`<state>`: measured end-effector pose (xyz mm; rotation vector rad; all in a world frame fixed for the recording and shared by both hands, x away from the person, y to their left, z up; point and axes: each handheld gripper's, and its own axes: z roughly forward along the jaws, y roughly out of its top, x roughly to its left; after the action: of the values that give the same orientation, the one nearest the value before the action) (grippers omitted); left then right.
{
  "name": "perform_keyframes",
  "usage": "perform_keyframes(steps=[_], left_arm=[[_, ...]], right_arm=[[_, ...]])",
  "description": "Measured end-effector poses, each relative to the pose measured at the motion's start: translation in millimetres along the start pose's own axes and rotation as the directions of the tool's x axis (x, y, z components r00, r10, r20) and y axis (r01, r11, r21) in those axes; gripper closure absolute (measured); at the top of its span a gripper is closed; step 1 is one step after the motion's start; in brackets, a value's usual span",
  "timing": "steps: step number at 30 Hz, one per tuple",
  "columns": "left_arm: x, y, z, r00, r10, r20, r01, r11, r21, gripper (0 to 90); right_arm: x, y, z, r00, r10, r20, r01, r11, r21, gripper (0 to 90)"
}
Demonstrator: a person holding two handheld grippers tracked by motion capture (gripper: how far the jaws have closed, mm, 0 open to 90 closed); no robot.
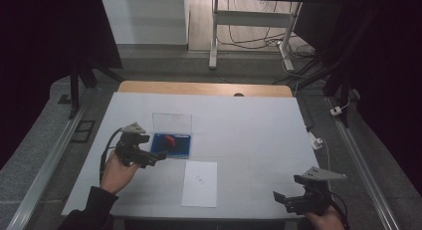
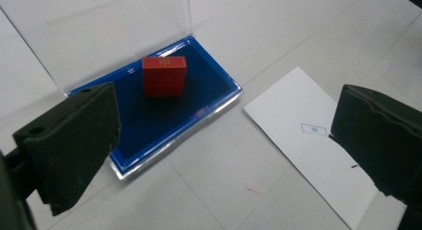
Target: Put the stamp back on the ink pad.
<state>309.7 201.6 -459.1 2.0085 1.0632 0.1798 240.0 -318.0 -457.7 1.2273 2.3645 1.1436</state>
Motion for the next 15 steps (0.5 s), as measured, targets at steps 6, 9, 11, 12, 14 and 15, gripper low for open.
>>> perform_keyframes(steps=[6,9,11,12,14,15], left_arm=[[-7.9,-9.7,-13.6,0.9996,-0.007,0.026,0.007,0.9999,-0.009,0.0],[-12.7,-15.5,-21.2,0.9994,-0.010,0.034,0.010,0.9998,-0.015,0.0],[-15.7,-19.3,-26.0,0.9994,-0.009,0.033,0.010,0.9997,-0.021,0.0],[-16.9,-21.2,-28.4,0.9995,-0.008,0.032,0.009,0.9997,-0.023,0.0],[-19.1,-24.6,-32.4,0.9995,-0.011,0.030,0.012,0.9994,-0.031,0.0],[-20.3,-27.1,-35.4,0.9996,-0.011,0.028,0.012,0.9993,-0.036,0.0]], right_arm=[[0.4,0.4,0.6,1.0000,0.000,-0.001,0.000,1.000,-0.001,0.0],[0.3,0.6,0.7,1.0000,0.000,-0.002,0.000,1.000,-0.001,0.0],[0.4,0.7,0.7,1.0000,0.003,-0.002,-0.003,1.000,-0.001,0.0],[0.3,0.7,0.7,1.0000,0.004,-0.002,-0.004,1.000,-0.001,0.0],[0.1,0.6,0.5,1.0000,0.002,0.000,-0.002,1.000,-0.001,0.0],[0.1,0.6,0.4,1.0000,0.003,0.001,-0.003,1.000,-0.001,0.0]])
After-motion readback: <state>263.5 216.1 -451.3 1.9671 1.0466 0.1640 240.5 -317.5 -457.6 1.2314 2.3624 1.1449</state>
